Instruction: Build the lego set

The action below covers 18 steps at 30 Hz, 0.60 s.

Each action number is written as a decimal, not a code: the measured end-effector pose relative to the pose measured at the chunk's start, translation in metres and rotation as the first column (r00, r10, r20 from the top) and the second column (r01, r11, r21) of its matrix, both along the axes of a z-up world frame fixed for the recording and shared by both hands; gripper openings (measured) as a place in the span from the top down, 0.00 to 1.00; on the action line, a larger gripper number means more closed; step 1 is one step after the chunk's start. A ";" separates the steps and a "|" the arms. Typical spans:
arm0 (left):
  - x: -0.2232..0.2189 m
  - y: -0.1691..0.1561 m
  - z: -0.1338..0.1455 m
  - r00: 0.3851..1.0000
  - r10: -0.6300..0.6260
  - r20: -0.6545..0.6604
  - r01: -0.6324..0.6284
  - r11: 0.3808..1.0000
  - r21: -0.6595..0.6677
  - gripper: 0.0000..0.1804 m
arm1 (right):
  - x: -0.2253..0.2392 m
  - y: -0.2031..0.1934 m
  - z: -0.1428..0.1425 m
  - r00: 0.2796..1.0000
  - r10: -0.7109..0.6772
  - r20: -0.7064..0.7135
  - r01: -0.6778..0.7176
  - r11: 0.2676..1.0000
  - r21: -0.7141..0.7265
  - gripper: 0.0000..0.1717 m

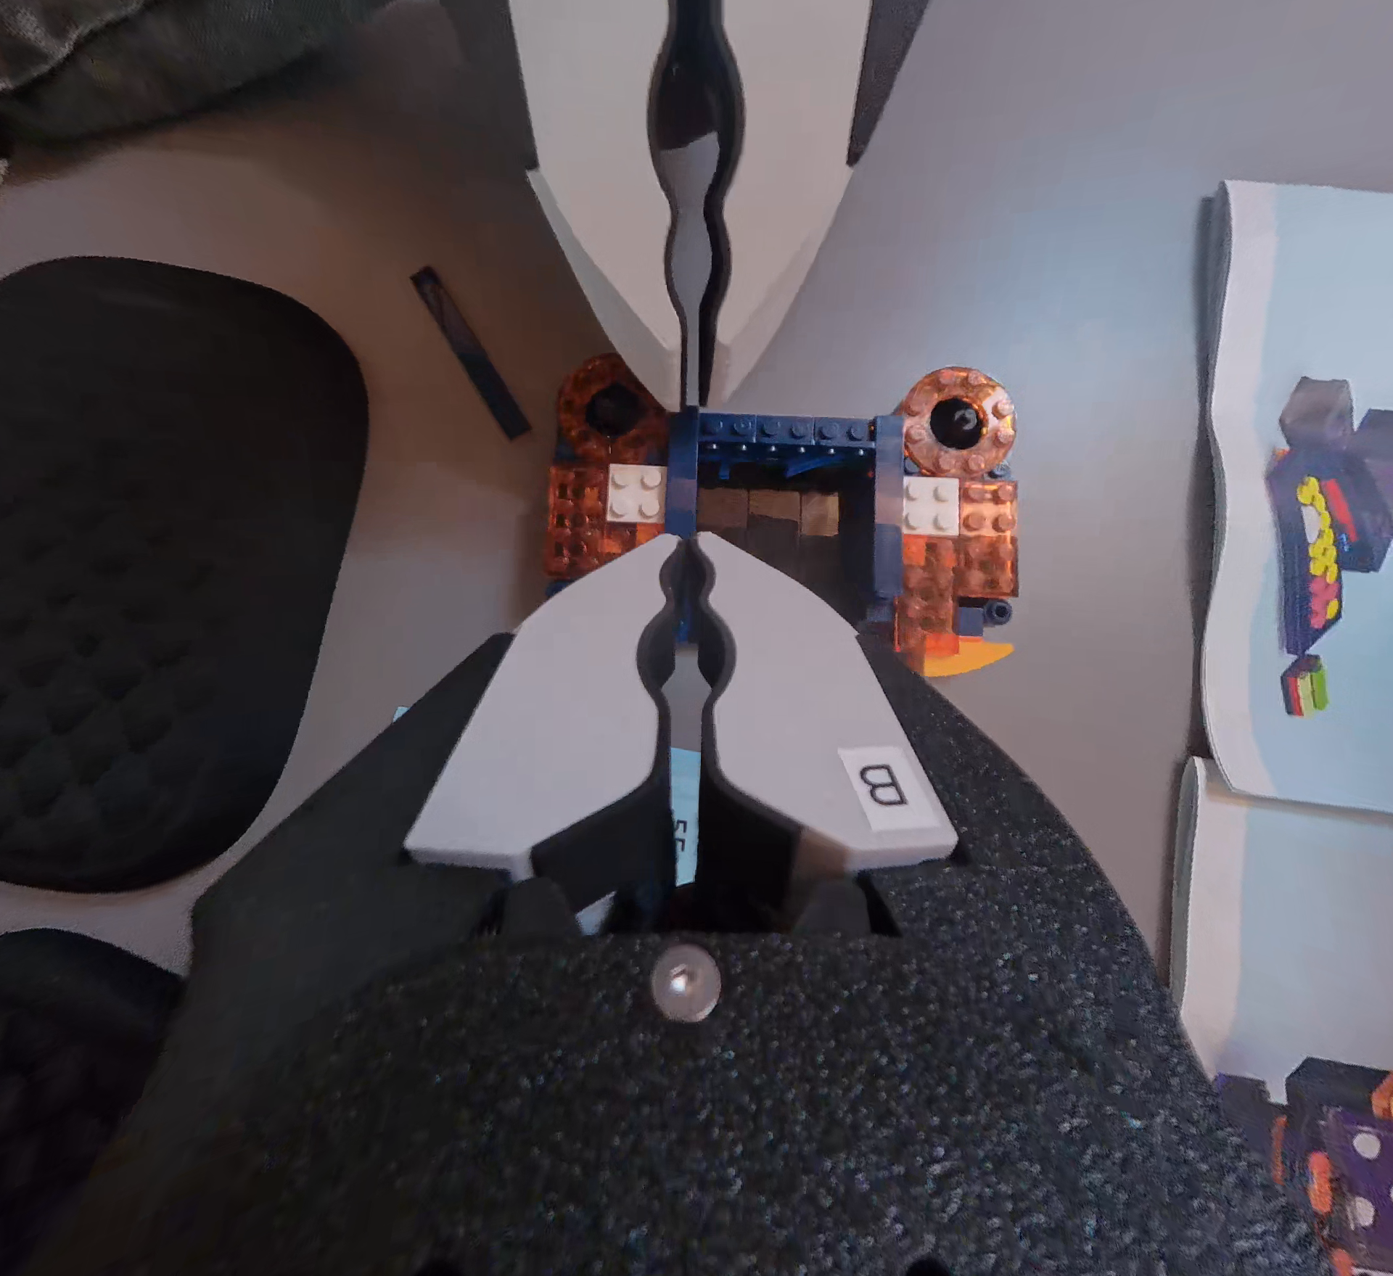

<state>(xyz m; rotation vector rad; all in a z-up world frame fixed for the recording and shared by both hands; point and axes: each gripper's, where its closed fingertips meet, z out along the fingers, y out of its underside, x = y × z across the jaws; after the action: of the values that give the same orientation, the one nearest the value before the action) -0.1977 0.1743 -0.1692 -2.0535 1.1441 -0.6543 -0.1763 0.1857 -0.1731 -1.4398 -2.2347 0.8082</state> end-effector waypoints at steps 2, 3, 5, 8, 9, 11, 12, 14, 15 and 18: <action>0.003 0.001 -0.001 1.000 -0.007 0.000 0.007 1.000 -0.001 0.99 | -0.001 -0.002 -0.002 1.000 0.010 0.004 -0.010 1.000 0.024 1.00; 0.004 0.000 -0.002 1.000 -0.012 0.003 0.012 1.000 -0.004 0.99 | -0.001 -0.002 -0.003 1.000 0.014 0.013 -0.014 0.999 0.037 1.00; 0.005 -0.001 -0.005 1.000 -0.019 -0.002 0.019 1.000 -0.024 1.00 | 0.001 -0.001 -0.007 0.999 0.016 0.035 -0.019 0.998 0.063 1.00; 0.006 -0.001 -0.009 1.000 -0.017 0.000 0.017 0.999 -0.050 1.00 | 0.000 -0.003 -0.007 0.999 0.017 0.029 -0.019 0.998 0.060 1.00; 0.007 -0.001 -0.009 1.000 -0.016 0.010 0.016 0.998 -0.055 1.00 | 0.000 -0.003 -0.007 0.999 0.016 0.029 -0.018 0.998 0.061 1.00; 0.007 -0.001 -0.009 0.999 -0.011 0.034 0.014 0.997 -0.070 1.00 | 0.000 -0.003 -0.008 0.999 0.011 0.035 -0.013 0.998 0.058 1.00; 0.007 -0.001 -0.009 0.999 -0.010 0.045 0.013 0.997 -0.076 1.00 | 0.000 -0.003 -0.008 0.999 0.008 0.038 -0.010 0.998 0.056 1.00; 0.007 -0.001 -0.009 0.998 -0.011 0.059 0.016 0.997 -0.078 1.00 | 0.000 -0.003 -0.008 0.999 0.005 0.042 -0.007 0.999 0.051 1.00; 0.007 -0.001 -0.009 0.998 -0.013 0.065 0.017 0.997 -0.075 1.00 | 0.000 -0.003 -0.008 0.999 0.002 0.044 -0.005 0.999 0.051 1.00; 0.006 -0.001 -0.009 0.998 -0.019 0.063 0.023 0.998 -0.060 1.00 | 0.000 -0.003 -0.008 0.999 0.004 0.046 -0.007 0.997 0.074 1.00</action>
<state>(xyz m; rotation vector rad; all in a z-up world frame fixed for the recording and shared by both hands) -0.1913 0.1736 -0.1786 -2.0593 1.1237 -0.7666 -0.1759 0.1832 -0.1815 -1.4315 -2.2782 0.6931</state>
